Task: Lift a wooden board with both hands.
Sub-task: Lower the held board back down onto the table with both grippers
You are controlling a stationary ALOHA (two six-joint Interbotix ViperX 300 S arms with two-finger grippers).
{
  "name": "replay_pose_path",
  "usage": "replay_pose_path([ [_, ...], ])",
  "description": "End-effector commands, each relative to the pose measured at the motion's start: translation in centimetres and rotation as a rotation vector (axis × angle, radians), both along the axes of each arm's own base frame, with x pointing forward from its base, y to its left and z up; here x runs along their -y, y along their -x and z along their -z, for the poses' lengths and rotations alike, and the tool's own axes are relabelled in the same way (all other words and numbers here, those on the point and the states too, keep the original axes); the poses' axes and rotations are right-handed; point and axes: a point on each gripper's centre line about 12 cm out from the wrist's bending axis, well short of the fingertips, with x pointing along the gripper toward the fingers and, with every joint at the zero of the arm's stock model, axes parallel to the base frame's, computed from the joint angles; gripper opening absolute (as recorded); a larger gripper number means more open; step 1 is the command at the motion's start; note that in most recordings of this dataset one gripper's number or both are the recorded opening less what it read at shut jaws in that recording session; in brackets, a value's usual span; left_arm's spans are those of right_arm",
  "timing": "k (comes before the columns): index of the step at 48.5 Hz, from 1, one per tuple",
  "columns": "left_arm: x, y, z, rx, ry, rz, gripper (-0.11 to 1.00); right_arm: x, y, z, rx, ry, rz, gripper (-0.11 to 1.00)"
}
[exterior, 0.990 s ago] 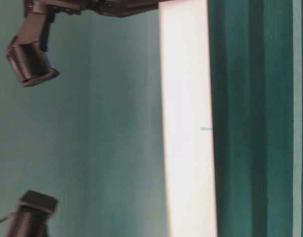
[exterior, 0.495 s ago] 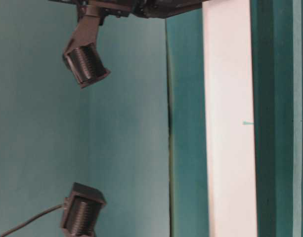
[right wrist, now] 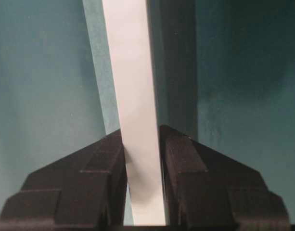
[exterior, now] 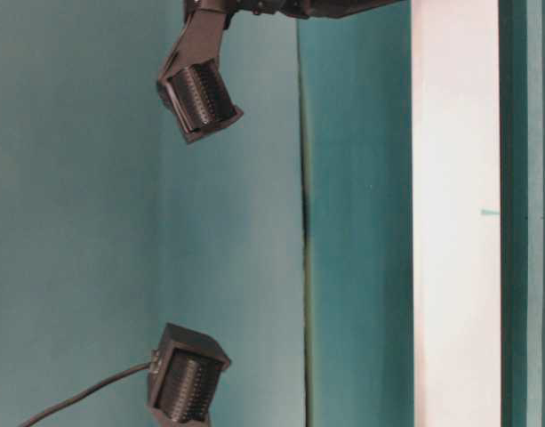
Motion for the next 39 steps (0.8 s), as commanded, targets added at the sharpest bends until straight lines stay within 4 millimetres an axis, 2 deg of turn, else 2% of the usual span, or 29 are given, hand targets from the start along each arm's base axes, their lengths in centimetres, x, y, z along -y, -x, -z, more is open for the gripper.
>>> replay_pose_path([
  [1, 0.03, 0.36, 0.34, -0.018, 0.0, -0.004, 0.17, -0.24, 0.43, 0.86, -0.027, -0.003, -0.007, 0.21],
  [15, 0.45, 0.7, 0.82, -0.032, 0.0, 0.007, 0.17, -0.22, 0.09, 1.33, -0.015, -0.002, -0.004, 0.21],
  [39, 0.94, 0.66, 1.03, -0.014, 0.004, 0.015, 0.17, -0.64, 0.68, 1.77, -0.03, -0.009, -0.008, 0.21],
])
